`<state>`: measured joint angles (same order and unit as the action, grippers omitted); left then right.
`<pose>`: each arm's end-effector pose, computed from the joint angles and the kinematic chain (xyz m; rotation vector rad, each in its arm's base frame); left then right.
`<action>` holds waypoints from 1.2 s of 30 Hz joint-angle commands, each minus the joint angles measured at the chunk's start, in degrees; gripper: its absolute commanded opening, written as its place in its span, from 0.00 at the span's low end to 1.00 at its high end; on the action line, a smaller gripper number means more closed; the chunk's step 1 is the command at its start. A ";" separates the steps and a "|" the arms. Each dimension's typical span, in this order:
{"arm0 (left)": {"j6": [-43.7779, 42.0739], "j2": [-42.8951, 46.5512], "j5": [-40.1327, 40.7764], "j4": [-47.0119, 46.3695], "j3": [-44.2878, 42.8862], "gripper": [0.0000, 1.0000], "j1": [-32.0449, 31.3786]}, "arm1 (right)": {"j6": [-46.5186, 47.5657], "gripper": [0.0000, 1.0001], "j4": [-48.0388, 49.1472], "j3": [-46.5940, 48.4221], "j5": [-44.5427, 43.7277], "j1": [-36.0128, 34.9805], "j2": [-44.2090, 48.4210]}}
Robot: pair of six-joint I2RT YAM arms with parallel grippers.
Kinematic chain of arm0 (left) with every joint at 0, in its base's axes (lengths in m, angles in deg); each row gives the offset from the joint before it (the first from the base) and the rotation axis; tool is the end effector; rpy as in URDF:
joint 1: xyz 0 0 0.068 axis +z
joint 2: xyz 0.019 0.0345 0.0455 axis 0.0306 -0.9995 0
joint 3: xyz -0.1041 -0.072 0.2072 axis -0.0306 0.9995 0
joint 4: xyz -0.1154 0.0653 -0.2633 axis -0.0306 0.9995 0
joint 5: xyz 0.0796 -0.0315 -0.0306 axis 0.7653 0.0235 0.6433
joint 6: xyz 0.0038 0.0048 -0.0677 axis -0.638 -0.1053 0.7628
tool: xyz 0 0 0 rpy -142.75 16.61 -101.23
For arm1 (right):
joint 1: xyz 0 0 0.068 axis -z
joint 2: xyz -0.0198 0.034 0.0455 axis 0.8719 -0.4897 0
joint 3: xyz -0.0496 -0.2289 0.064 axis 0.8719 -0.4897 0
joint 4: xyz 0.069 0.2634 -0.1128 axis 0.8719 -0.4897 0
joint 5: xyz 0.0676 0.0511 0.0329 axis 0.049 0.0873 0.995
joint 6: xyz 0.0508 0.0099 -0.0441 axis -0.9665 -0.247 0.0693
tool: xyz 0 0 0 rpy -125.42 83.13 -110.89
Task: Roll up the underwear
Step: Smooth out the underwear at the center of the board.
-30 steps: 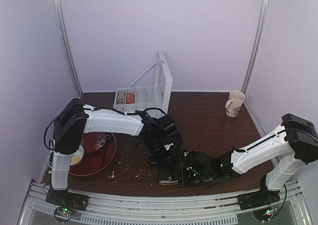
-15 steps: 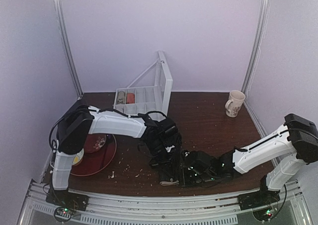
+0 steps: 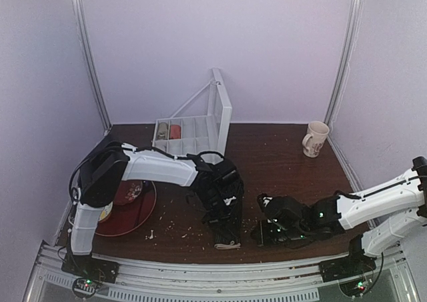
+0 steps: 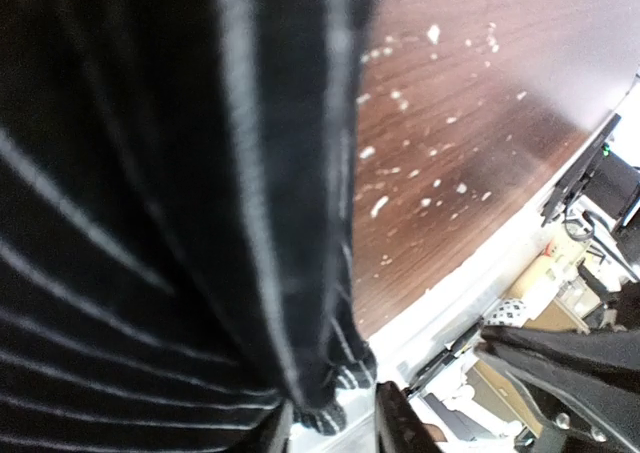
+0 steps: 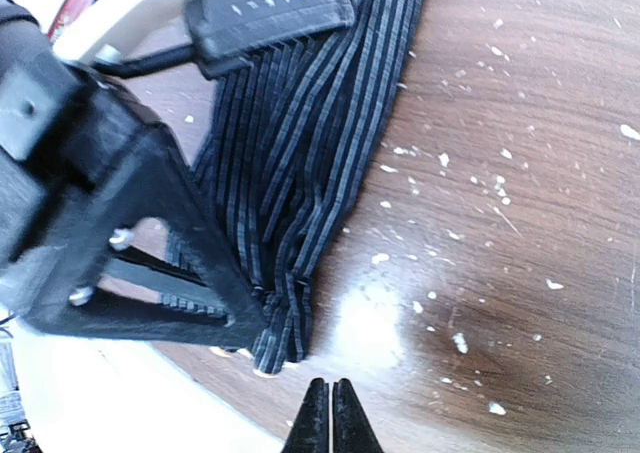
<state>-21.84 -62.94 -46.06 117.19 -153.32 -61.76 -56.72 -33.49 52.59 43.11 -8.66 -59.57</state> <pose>0.1921 -0.4047 0.0787 -0.3862 -2.5477 0.8108 0.1081 0.2782 0.1022 -0.2905 2.5832 0.8922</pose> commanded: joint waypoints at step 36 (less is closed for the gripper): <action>-1.22 6.49 8.65 10.22 -9.40 0.48 1.17 | 2.51 0.00 2.59 -0.01 -0.09 -0.35 -0.31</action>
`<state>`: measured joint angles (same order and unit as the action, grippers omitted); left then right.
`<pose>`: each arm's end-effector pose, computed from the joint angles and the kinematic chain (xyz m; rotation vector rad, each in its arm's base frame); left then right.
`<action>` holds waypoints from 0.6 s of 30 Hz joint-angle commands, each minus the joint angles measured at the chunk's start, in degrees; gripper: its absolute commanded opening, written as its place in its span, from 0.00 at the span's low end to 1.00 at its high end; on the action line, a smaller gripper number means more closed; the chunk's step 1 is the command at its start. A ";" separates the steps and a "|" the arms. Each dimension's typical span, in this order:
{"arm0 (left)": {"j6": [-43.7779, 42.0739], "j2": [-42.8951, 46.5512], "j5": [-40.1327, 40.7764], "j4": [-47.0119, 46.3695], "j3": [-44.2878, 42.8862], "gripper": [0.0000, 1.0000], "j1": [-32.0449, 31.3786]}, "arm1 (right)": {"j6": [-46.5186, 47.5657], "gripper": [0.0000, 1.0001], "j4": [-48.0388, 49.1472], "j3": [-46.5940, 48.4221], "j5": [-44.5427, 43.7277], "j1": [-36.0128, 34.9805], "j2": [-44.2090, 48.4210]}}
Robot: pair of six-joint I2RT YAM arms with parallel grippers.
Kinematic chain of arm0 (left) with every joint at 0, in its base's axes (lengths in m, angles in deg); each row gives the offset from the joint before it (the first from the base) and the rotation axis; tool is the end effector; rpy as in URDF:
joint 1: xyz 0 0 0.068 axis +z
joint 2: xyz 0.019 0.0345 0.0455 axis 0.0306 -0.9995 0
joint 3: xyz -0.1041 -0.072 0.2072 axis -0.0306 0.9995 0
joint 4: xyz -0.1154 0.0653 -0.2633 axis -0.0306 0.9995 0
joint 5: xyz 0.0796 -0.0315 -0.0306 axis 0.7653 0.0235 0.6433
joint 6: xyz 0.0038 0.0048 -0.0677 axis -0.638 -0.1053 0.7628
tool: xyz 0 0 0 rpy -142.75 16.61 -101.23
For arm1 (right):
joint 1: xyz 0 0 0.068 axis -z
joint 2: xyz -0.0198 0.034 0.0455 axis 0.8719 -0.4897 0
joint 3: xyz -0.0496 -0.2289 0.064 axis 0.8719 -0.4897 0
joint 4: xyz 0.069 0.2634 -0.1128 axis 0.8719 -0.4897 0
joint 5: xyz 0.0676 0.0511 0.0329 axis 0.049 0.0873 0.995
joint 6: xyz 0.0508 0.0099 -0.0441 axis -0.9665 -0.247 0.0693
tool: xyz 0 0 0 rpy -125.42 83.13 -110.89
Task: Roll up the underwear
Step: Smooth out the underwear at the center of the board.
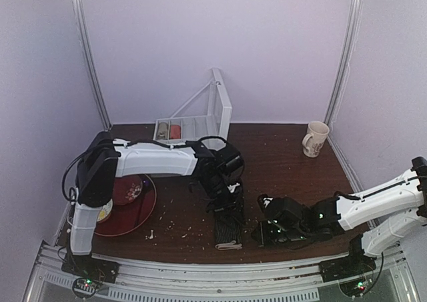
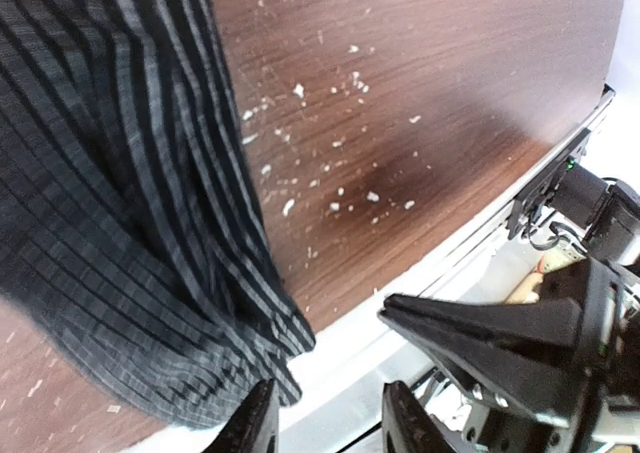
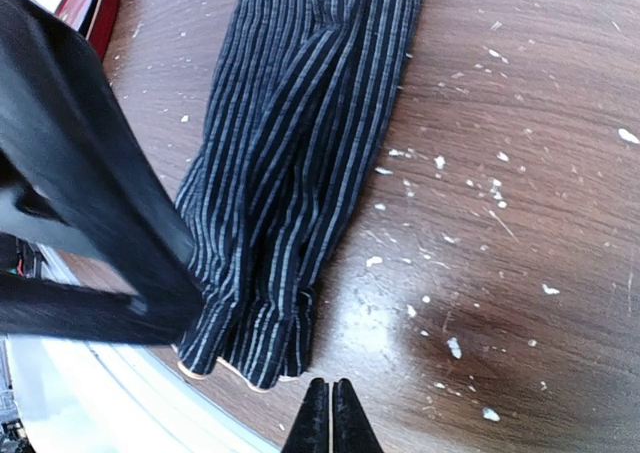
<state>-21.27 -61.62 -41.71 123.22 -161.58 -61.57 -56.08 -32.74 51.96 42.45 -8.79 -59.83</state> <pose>0.2054 -0.4181 0.1267 -0.3969 -2.6385 0.8384 0.1076 0.2768 0.0984 -0.3012 2.5750 0.8771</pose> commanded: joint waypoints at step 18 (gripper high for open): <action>-0.09 16.89 11.32 1.62 15.41 0.47 4.65 | 7.68 0.00 3.69 13.34 9.41 0.34 -13.36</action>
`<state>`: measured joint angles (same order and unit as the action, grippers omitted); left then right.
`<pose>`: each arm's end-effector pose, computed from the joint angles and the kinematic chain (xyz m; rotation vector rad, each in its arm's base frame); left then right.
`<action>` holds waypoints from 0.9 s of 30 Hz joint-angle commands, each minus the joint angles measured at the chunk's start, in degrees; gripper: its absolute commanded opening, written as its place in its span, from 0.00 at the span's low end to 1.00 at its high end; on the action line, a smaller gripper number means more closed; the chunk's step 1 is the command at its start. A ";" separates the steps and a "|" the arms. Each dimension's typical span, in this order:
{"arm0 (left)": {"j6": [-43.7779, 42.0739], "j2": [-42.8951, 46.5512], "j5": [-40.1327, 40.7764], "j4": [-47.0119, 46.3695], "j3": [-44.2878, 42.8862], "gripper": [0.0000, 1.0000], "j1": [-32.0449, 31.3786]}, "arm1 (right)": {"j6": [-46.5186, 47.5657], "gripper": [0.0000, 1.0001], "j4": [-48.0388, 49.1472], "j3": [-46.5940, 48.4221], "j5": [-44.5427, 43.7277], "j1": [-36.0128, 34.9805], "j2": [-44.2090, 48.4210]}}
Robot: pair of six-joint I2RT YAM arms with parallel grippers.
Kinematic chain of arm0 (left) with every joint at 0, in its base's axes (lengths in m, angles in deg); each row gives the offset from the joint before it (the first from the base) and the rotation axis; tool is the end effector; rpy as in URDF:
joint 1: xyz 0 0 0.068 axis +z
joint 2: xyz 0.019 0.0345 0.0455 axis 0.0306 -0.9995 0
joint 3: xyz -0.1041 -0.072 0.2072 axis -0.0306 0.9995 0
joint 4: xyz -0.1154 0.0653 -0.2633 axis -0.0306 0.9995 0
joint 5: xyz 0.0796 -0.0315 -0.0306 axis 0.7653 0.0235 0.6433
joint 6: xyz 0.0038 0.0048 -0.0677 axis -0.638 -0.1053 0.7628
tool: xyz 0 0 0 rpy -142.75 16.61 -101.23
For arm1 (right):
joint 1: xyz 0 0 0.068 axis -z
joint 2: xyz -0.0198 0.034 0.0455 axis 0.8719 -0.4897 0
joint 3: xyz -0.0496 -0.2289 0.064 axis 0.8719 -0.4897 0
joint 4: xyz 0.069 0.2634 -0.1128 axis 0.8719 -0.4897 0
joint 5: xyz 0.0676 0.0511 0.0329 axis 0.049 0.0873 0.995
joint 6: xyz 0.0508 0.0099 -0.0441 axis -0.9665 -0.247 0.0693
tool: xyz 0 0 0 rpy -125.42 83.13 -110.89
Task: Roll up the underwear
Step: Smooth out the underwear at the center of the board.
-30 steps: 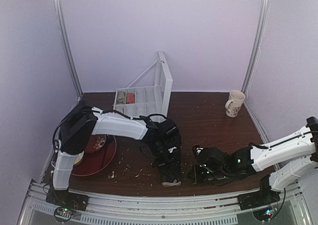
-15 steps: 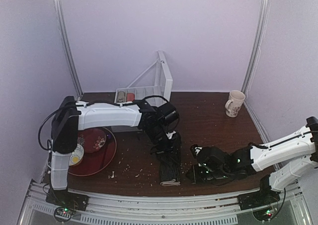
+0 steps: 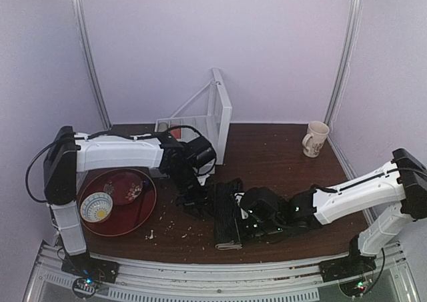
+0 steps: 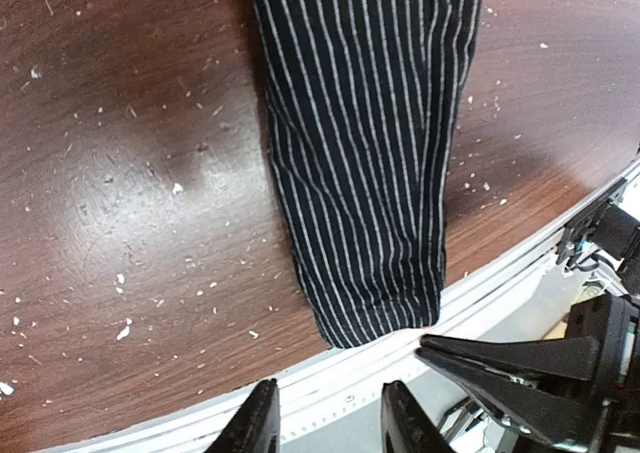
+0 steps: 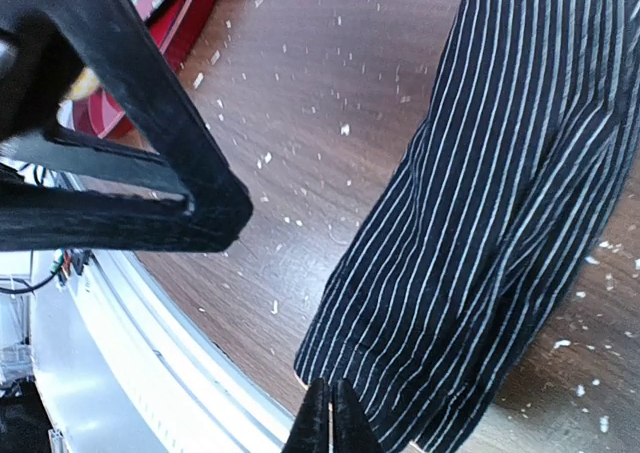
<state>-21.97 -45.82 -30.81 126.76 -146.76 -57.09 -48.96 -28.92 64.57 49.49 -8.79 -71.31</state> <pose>0.2106 -0.3465 0.1535 -0.2743 -2.8488 0.6888 0.1211 0.3322 0.1181 -0.5196 2.5037 1.0224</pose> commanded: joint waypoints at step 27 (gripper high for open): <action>9.31 -4.91 -12.65 -22.82 11.29 0.53 0.49 | -2.57 0.00 2.97 -6.74 1.42 0.89 -5.60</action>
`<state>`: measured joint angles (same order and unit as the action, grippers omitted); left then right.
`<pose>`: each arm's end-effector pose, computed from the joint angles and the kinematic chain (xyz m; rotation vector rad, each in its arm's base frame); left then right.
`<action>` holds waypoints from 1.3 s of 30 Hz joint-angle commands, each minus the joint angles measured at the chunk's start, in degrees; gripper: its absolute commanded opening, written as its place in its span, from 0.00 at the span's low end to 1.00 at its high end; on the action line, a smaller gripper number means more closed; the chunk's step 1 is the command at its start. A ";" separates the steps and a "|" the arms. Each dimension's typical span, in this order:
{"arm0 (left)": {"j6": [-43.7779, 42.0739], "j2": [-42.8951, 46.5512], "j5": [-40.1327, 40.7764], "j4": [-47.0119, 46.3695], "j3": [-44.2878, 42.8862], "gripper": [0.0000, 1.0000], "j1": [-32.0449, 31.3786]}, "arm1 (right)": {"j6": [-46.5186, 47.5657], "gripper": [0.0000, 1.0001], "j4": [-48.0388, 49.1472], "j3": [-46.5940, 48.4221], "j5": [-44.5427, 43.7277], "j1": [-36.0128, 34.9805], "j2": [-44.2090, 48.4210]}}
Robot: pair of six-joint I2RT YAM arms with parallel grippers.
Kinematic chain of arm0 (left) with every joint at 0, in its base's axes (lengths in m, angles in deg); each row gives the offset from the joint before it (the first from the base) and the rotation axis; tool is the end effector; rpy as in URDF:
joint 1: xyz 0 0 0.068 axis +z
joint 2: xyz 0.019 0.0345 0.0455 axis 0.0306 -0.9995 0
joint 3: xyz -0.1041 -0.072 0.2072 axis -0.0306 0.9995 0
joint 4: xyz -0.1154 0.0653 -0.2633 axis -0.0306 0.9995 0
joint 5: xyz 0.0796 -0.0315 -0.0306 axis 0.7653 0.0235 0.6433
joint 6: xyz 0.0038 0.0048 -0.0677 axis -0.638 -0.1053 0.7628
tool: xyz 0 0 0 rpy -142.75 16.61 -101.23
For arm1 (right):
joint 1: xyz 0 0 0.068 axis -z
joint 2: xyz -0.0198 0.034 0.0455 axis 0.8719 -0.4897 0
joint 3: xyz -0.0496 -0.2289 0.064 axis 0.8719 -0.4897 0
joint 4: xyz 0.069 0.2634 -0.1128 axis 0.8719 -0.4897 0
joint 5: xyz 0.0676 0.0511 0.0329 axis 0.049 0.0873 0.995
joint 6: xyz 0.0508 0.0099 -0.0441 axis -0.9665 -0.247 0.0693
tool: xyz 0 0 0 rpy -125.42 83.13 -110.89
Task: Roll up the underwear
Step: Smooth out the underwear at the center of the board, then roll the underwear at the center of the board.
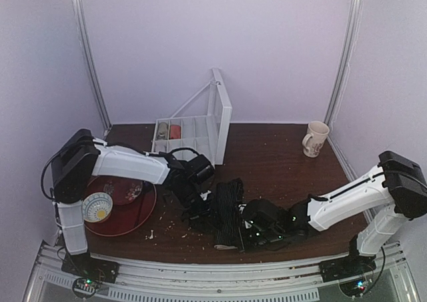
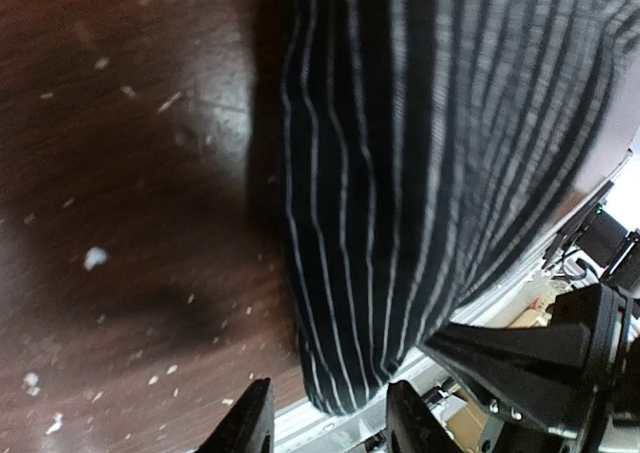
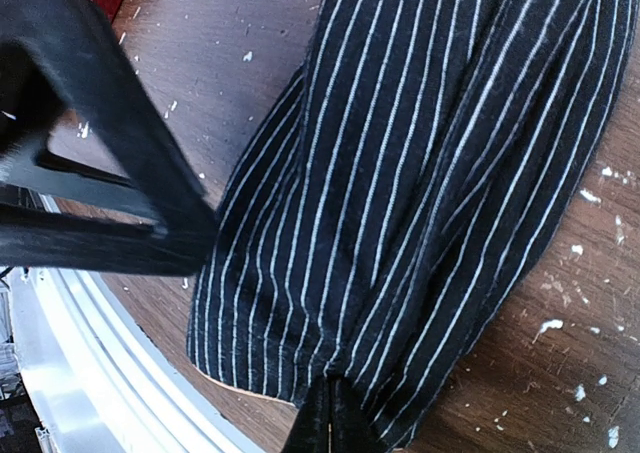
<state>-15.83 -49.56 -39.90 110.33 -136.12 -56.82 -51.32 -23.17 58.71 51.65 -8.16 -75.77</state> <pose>0.2023 -0.3443 0.0859 -0.1519 -2.6908 0.8068 0.1161 0.3142 0.0688 -0.4882 2.6115 0.9882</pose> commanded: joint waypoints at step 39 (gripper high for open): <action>-4.50 -6.32 -9.18 4.53 -3.98 0.00 1.47 | 6.54 0.08 -6.13 0.08 -6.66 0.20 7.78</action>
<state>-13.75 -54.91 -46.39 107.55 -137.73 -57.11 -49.22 -25.01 58.29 50.10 -7.98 -72.58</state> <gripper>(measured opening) 0.013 0.067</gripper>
